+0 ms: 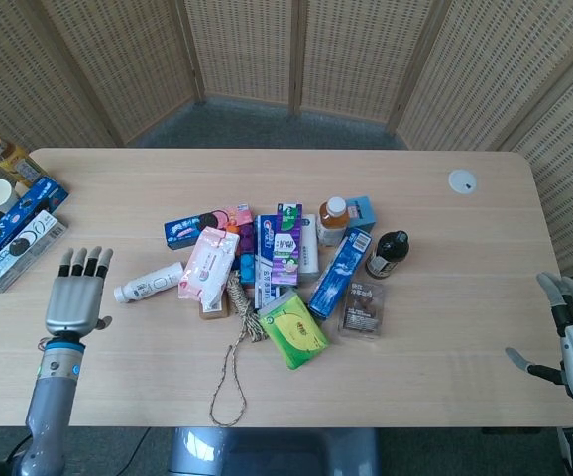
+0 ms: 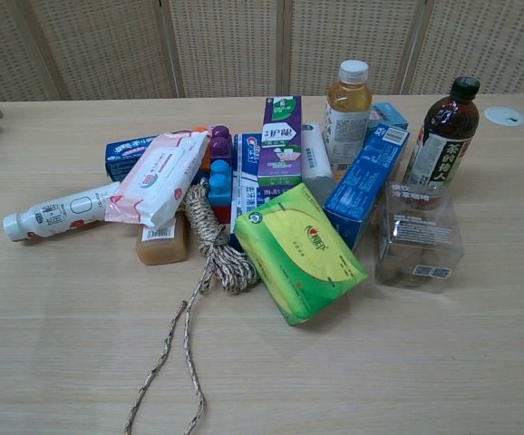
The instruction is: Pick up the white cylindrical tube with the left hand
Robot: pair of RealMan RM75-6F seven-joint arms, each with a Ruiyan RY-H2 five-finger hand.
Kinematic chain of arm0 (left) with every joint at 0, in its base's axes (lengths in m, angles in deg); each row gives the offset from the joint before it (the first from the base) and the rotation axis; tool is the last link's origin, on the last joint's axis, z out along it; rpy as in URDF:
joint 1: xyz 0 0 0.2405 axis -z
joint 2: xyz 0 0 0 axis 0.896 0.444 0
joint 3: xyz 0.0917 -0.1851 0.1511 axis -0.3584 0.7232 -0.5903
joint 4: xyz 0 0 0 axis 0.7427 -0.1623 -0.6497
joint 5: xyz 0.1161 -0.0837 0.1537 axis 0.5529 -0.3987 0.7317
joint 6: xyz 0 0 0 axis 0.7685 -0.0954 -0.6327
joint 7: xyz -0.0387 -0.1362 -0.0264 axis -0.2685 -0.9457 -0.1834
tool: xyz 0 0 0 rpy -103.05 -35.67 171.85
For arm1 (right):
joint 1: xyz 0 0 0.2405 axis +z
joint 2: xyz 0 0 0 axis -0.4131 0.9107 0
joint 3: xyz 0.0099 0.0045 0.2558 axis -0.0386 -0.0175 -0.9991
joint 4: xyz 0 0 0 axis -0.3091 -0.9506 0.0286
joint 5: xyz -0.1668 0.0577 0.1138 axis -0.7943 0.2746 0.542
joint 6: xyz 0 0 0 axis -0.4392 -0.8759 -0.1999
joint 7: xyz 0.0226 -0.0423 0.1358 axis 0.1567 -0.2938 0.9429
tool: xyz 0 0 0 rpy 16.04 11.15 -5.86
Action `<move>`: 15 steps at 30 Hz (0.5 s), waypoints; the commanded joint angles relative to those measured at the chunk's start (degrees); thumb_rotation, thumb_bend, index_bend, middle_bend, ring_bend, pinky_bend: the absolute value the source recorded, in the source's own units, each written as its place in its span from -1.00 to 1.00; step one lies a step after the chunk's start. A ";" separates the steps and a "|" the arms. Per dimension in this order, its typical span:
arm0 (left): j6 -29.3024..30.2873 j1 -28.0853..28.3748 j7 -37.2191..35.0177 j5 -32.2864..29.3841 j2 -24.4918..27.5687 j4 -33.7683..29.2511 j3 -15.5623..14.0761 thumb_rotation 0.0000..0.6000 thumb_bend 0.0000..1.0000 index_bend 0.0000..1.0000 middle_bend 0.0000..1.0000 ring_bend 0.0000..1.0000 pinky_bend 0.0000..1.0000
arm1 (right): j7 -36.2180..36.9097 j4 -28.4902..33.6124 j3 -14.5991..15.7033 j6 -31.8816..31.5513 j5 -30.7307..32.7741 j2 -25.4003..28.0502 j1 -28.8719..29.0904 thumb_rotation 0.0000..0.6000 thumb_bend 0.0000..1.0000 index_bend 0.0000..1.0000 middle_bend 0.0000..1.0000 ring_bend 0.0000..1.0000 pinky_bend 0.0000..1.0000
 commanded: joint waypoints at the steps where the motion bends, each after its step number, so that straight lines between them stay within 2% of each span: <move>1: -1.34 3.55 3.30 -4.15 -3.83 4.62 -0.06 1.00 -1.00 -0.84 -1.00 -1.00 -1.00 | 0.29 0.04 0.05 0.05 -0.07 0.06 0.01 1.00 -1.00 -1.00 -1.00 -1.00 -1.00; 9: -2.40 6.90 4.43 -7.80 -8.89 11.72 -1.50 1.00 -1.00 -0.79 -1.00 -1.00 -1.00 | 0.48 -0.13 0.11 0.21 -0.13 0.07 0.11 1.00 -1.00 -1.00 -1.00 -1.00 -1.00; 15: -3.47 8.66 3.08 -9.95 -11.85 15.45 -1.31 1.00 -1.00 -0.76 -1.00 -1.00 -1.00 | 0.43 -0.10 0.19 0.21 -0.24 0.01 0.14 1.00 -1.00 -1.00 -1.00 -1.00 -1.00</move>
